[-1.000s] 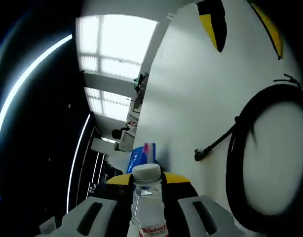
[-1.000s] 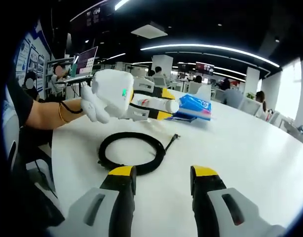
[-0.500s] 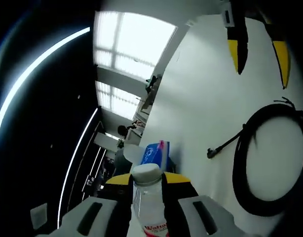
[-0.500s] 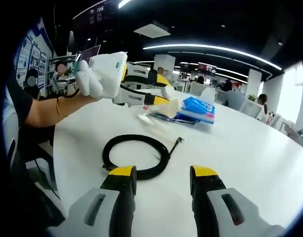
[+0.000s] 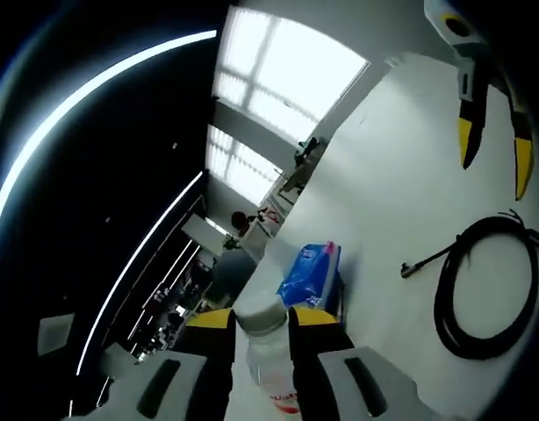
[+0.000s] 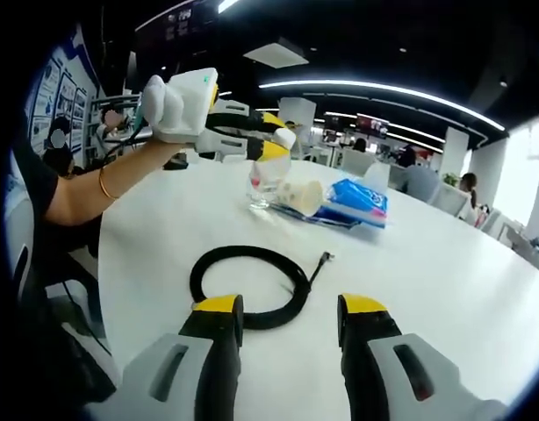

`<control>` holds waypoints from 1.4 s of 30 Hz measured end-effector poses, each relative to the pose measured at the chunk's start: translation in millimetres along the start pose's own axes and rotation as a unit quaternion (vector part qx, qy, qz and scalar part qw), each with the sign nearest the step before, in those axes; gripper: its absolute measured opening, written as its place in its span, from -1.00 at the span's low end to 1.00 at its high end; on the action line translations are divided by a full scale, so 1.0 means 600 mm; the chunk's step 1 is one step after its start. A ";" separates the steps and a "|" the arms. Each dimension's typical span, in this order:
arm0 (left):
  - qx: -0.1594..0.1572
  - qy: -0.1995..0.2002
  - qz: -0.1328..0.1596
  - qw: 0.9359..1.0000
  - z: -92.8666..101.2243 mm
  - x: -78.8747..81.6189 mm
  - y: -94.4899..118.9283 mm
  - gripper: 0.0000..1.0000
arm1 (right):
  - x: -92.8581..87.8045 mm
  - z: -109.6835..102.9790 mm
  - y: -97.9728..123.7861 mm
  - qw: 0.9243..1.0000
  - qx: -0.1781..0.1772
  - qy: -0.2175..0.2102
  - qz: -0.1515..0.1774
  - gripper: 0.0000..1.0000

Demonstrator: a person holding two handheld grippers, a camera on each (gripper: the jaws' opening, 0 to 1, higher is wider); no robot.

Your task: Arrange the tabletop items into an orderly group along one side of the table until the central work area is clear of visible clutter.

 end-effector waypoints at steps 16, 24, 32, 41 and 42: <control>0.032 0.112 -0.020 0.993 -0.070 -0.044 0.020 -0.55 | 0.008 -0.005 -0.003 1.000 0.000 0.006 -0.006 -0.18; 0.039 0.149 -0.033 0.988 -0.089 -0.059 0.021 -0.55 | 0.009 -0.005 -0.004 1.000 0.000 0.008 -0.010 -0.19; 0.033 0.191 -0.052 0.980 -0.110 -0.072 0.018 -0.54 | 0.011 -0.003 -0.003 1.000 -0.001 0.009 -0.011 -0.19; 0.019 0.247 -0.069 0.966 -0.128 -0.092 0.017 -0.53 | 0.013 -0.007 -0.004 1.000 0.001 0.011 -0.012 -0.21; 0.016 0.264 -0.066 0.962 -0.130 -0.095 0.018 -0.53 | 0.013 -0.007 -0.004 1.000 0.001 0.011 -0.012 -0.21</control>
Point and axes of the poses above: the point that each gripper's makers call its tool centre point, and the gripper's own axes: y roughly backward along the fingers, z roughly to its right, x roughly out of its top, the point moved 6 cm from there along y, roughly backward along the fingers, and after that the axes turned 5 degrees about y, right-handed, at the moved point
